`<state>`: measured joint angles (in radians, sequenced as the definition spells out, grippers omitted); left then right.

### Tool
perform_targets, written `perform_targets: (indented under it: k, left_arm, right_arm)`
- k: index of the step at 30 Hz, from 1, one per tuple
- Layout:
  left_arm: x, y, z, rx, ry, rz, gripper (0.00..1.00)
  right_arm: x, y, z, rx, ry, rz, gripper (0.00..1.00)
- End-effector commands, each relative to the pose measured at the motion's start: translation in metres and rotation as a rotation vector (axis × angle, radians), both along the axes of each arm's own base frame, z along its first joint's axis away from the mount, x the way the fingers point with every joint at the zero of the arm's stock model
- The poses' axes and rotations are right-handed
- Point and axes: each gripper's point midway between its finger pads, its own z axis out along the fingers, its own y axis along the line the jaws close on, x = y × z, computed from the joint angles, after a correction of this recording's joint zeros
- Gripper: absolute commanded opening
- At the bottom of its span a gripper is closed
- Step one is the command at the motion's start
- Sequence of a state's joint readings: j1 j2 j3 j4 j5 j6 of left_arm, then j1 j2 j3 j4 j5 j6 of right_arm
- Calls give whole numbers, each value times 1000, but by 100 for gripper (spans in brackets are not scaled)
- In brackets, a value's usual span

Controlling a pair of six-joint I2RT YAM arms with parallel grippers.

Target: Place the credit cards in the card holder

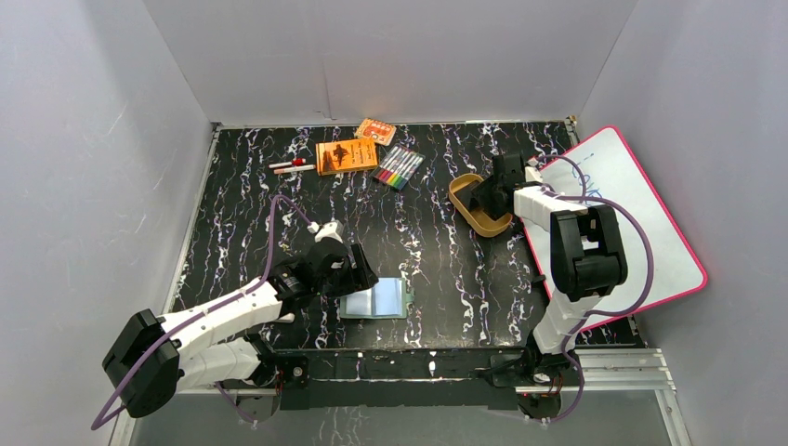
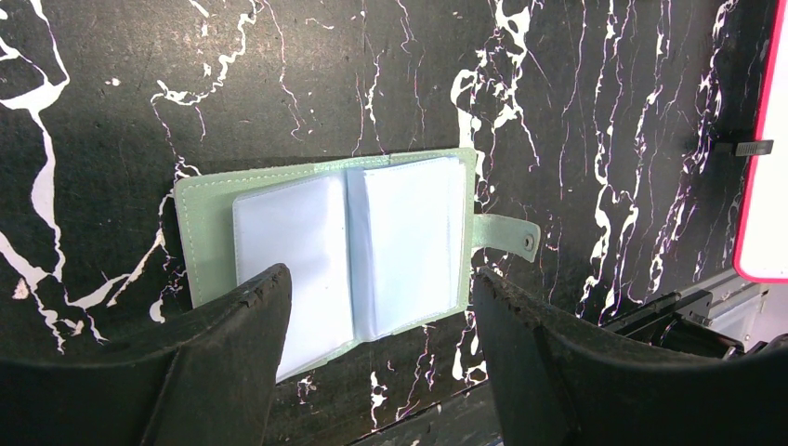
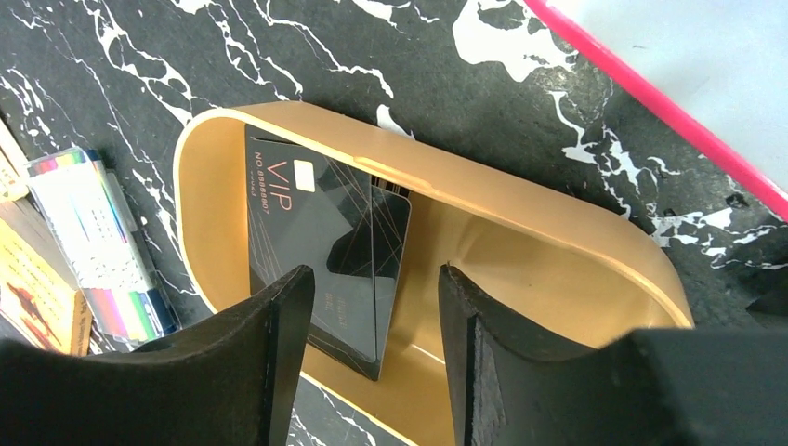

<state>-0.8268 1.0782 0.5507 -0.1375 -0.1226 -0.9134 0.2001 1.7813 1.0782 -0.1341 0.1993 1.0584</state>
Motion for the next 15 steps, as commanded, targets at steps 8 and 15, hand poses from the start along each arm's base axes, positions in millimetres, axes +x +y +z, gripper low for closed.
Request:
perform_targets:
  k: [8,15]
  left_arm:
    - [1,-2,4,-13,-11,-4,68]
    - [2,-1,6,-9,-15,-3,68]
  right_arm:
    - [5,1,12,-9,-3,13,57]
    - [8,0,12,-19,2,18,48]
